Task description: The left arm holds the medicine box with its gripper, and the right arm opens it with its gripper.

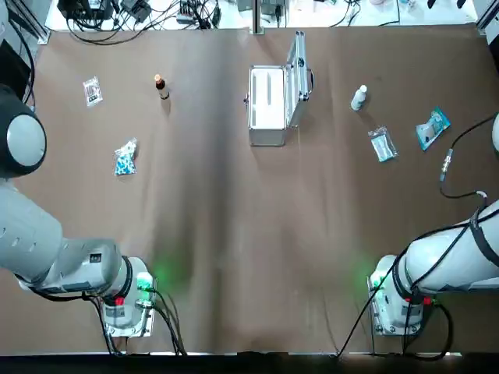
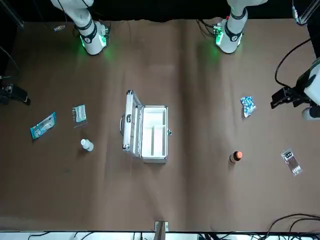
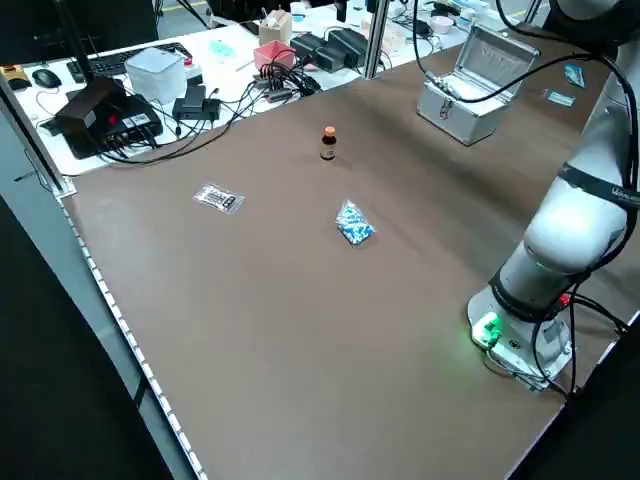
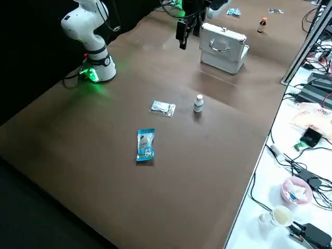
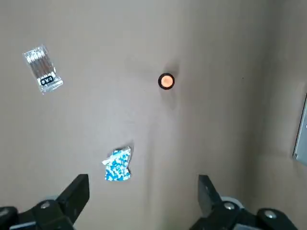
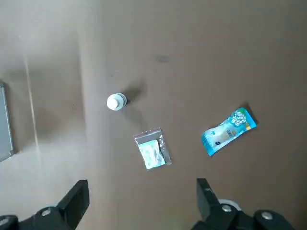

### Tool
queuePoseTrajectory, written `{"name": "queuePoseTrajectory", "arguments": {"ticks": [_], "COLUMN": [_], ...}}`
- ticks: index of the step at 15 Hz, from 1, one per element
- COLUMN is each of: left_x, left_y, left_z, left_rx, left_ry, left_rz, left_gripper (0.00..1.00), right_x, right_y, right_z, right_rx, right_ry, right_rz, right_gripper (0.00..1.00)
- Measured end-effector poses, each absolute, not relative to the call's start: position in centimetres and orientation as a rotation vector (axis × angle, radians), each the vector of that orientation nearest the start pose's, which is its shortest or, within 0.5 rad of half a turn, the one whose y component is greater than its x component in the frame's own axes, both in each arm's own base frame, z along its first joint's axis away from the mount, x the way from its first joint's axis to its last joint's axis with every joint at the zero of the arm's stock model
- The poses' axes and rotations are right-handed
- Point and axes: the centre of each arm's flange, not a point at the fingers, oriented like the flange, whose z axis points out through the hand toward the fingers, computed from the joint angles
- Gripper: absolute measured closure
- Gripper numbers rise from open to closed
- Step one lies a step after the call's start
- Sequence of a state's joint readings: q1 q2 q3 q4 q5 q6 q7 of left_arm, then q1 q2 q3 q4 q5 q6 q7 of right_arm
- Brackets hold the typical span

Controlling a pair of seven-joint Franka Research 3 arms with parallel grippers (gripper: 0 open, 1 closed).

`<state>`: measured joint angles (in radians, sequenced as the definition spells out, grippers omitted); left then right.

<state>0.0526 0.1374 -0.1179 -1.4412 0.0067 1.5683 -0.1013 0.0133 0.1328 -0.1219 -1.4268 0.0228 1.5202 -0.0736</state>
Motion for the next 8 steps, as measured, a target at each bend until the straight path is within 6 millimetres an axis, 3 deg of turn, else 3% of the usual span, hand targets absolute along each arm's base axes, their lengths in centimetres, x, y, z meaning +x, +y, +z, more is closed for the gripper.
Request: {"name": "queuePoseTrajectory", "arguments": {"ticks": [8], "left_x": [59.39], "left_y": [-3.07], "left_z": [61.47], "left_rx": [-3.149], "left_ry": [-0.074], "left_rz": [-0.021], "left_gripper": [0.0], "right_x": [58.84], "right_y": [-5.58], "right_z": [60.94], "right_rx": [-3.13], "right_ry": [0.051], "right_rz": [0.056], "right_gripper": [0.01]}}
